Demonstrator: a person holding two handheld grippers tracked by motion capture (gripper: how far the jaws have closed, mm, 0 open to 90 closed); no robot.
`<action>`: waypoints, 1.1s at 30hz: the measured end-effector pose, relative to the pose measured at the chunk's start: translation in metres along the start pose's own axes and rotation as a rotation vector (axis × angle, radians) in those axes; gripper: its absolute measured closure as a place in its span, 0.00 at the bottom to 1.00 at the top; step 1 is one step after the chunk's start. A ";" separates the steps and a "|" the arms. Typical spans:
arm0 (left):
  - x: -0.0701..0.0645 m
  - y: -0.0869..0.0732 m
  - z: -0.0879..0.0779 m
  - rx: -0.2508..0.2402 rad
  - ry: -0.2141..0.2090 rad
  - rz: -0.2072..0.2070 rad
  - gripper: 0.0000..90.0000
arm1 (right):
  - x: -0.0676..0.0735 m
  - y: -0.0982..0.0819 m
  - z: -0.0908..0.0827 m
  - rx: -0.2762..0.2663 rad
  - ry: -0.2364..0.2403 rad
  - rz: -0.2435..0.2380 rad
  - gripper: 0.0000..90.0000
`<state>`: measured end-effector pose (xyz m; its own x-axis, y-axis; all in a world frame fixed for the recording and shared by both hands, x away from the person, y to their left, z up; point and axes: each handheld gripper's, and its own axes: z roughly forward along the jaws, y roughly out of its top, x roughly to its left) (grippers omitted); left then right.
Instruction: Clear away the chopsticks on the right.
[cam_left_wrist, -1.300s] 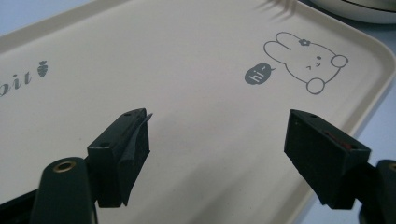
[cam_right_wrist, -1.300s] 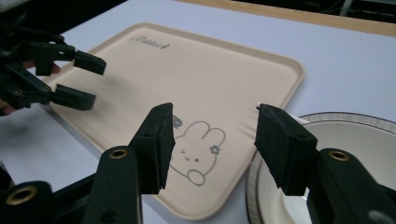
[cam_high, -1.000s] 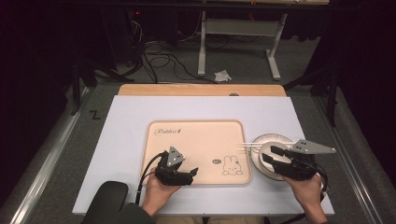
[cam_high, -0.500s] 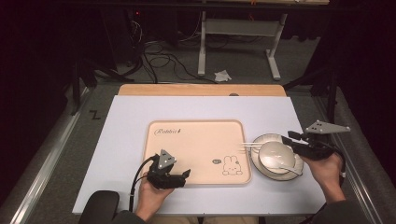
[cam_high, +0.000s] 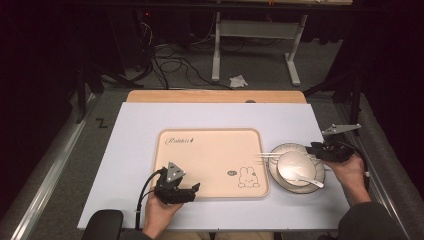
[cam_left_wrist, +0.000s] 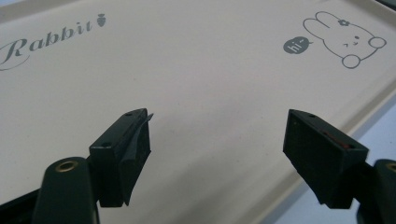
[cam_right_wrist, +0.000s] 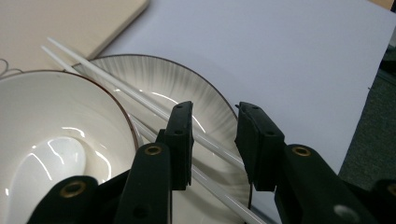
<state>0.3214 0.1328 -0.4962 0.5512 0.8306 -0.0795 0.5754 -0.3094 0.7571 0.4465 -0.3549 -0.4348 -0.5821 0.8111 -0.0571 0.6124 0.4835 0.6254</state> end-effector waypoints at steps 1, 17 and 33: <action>0.000 0.000 0.001 0.004 0.000 -0.001 0.26 | -0.001 -0.001 0.001 0.007 0.003 0.000 0.76; -0.003 -0.003 0.005 0.007 -0.016 0.006 0.26 | -0.005 -0.001 0.018 0.080 0.033 -0.049 0.77; -0.006 -0.003 0.004 -0.008 -0.032 -0.004 0.25 | -0.007 0.003 0.026 0.110 0.071 -0.060 0.81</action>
<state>0.3188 0.1265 -0.5010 0.5680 0.8166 -0.1031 0.5728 -0.3023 0.7619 0.4657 -0.3507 -0.4527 -0.6535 0.7562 -0.0336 0.6281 0.5665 0.5335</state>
